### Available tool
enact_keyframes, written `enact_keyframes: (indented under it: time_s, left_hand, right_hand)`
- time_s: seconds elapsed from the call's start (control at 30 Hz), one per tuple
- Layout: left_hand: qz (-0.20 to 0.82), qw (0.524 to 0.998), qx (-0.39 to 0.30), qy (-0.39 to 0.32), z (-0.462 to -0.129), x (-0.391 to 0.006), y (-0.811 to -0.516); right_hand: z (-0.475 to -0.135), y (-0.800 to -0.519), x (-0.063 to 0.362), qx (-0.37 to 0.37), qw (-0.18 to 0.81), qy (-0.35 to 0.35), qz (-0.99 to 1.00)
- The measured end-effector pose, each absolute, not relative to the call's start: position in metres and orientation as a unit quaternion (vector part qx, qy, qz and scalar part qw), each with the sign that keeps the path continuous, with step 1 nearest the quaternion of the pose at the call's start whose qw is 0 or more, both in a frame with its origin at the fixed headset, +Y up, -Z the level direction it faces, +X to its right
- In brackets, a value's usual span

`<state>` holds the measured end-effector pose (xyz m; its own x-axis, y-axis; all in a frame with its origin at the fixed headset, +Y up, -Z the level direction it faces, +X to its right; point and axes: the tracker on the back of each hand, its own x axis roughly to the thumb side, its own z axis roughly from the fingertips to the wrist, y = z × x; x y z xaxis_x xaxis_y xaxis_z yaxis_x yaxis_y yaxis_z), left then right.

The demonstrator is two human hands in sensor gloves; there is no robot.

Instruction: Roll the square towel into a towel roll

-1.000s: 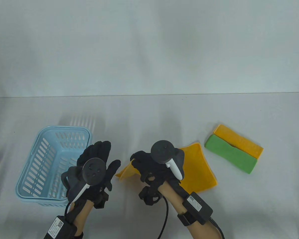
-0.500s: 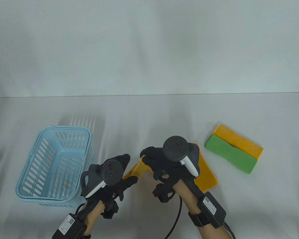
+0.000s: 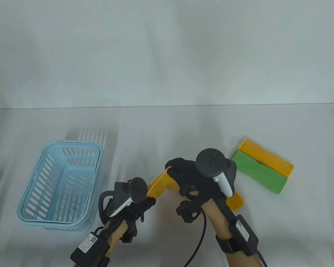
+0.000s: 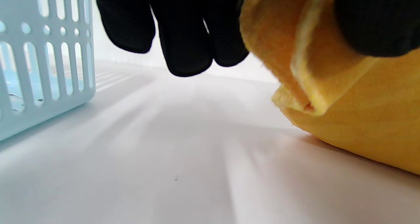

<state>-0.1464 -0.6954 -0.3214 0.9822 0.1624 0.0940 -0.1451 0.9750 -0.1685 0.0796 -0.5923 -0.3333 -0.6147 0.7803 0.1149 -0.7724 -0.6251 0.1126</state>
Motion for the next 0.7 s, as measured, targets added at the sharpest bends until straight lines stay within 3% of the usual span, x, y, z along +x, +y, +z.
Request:
enact_keyframes:
  time_s: [0.7]
  left_hand:
    - [0.248,0.968,-0.005,-0.040,-0.311,-0.175,-0.654]
  right_hand:
    - [-0.347,-0.596,0.131,-0.007,0.504,-0.029,0.863]
